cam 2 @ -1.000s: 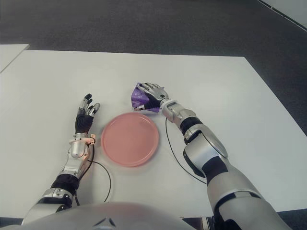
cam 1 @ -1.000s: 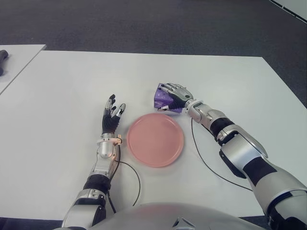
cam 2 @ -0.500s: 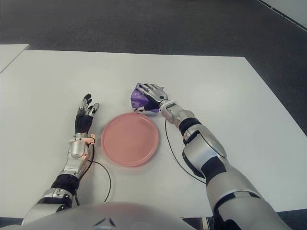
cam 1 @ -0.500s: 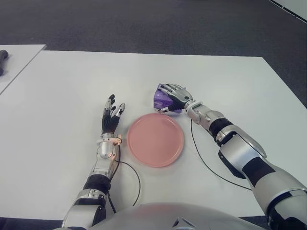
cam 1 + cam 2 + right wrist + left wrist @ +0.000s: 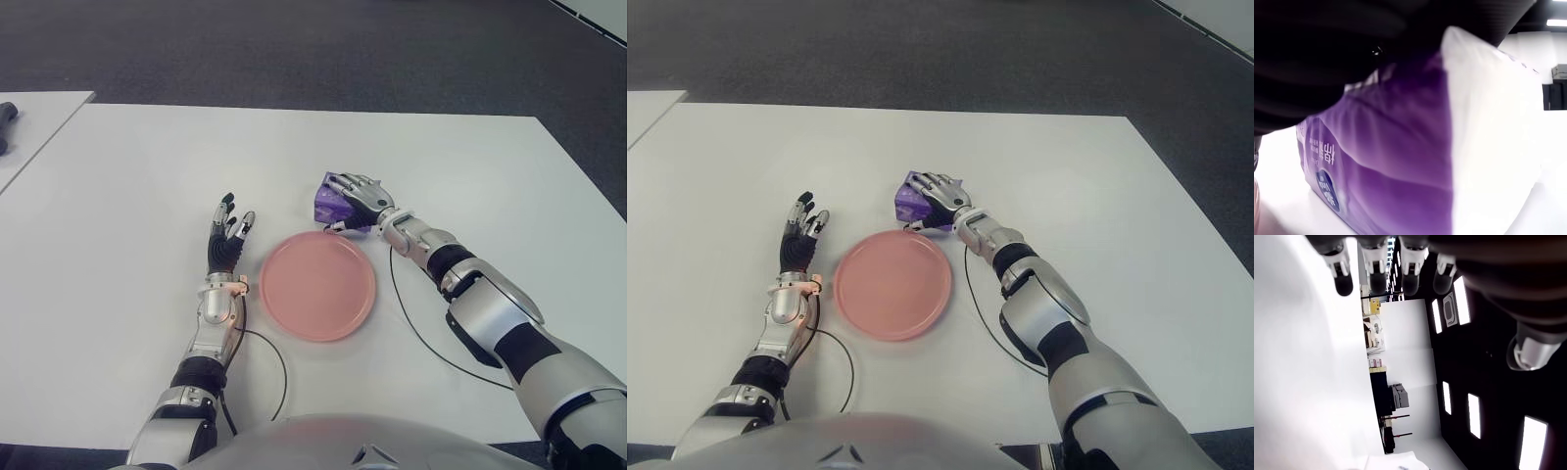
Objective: Put the tissue paper into the plate.
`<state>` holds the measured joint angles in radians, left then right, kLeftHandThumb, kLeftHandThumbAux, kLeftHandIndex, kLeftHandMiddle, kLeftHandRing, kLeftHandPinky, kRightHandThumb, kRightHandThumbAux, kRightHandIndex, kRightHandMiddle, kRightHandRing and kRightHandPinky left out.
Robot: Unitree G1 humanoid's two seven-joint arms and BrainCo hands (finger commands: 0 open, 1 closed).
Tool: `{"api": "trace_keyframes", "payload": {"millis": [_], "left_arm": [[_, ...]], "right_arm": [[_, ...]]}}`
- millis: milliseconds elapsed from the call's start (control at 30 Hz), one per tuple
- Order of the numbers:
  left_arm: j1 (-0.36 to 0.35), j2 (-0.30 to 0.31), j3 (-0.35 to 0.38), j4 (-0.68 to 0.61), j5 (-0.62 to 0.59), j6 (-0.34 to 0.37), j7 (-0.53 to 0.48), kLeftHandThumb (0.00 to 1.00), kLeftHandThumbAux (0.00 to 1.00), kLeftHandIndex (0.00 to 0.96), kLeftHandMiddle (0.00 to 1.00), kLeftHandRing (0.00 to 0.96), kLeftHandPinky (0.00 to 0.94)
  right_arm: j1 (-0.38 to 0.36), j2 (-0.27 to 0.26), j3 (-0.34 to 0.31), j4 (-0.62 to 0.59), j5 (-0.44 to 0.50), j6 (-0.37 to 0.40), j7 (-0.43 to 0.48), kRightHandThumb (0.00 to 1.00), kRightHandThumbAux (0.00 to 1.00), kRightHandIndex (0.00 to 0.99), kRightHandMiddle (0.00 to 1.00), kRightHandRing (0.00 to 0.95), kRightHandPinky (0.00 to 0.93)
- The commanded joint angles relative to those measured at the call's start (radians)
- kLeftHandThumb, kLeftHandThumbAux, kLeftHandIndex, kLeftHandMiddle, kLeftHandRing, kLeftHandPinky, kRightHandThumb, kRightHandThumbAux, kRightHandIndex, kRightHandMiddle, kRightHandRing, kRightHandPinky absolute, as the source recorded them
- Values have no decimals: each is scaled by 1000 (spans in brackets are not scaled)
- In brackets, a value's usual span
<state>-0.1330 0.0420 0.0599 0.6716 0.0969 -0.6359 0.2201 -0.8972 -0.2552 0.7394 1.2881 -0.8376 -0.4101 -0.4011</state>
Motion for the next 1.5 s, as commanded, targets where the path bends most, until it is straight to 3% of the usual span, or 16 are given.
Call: {"api": "trace_keyframes", "payload": {"millis": [33,567,1500], "left_arm": [[38,-2,-4,17,8,10,-4,0,404,0,0,0,0],[40,14,-2,22,4,17,-17,0,413,0,0,0,0],[52,35,-2,14,0,8,-43,0,424,0,0,0,0]], "right_arm": [[68,0,10,33,-12,40,44,27,368,0,0,0,0],[98,-6,-28,55,14,118,24,0,432,0,0,0,0],[114,-16,-105,72,74,163,116,0,475,0,0,0,0]]}}
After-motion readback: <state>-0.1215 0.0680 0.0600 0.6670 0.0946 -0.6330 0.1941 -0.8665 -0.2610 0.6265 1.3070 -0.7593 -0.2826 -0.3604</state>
